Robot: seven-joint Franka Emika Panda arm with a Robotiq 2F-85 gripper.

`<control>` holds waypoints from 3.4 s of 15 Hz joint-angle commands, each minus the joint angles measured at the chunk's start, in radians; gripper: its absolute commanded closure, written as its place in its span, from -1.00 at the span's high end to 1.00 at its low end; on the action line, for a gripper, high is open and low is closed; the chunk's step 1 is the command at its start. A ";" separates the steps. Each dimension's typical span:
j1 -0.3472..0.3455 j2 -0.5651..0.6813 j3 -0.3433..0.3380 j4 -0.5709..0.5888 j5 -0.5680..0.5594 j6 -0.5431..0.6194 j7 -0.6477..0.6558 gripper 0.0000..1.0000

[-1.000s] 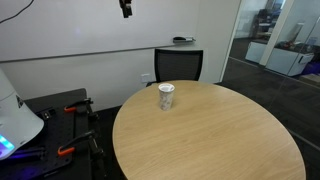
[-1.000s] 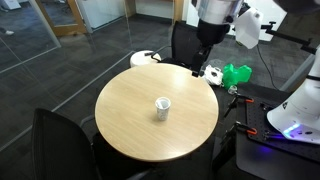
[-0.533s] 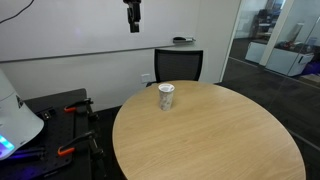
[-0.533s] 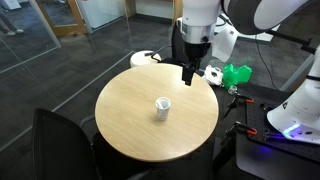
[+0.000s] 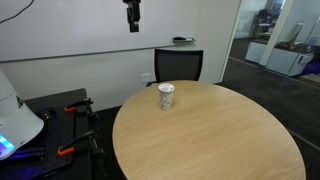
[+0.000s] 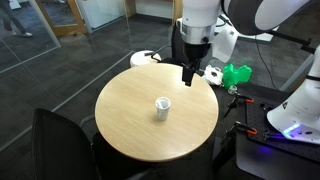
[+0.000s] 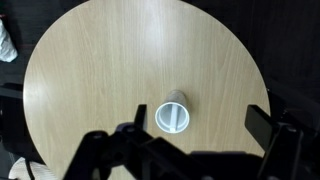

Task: Pick the marker from the cup and put it on the table

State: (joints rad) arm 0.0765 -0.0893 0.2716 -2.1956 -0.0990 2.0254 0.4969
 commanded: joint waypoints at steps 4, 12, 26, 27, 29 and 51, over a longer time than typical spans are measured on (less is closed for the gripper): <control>0.024 0.080 -0.051 0.038 -0.067 0.095 0.018 1.00; 0.037 0.228 -0.115 0.063 -0.039 0.173 -0.004 1.00; 0.065 0.449 -0.188 0.122 0.020 0.313 -0.005 1.00; 0.067 0.465 -0.194 0.135 0.024 0.315 -0.005 1.00; 0.070 0.499 -0.204 0.165 0.034 0.323 -0.009 1.00; 0.039 0.722 -0.254 0.420 0.091 0.269 -0.145 0.41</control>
State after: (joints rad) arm 0.1120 0.5939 0.0252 -1.8410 -0.0358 2.3368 0.3929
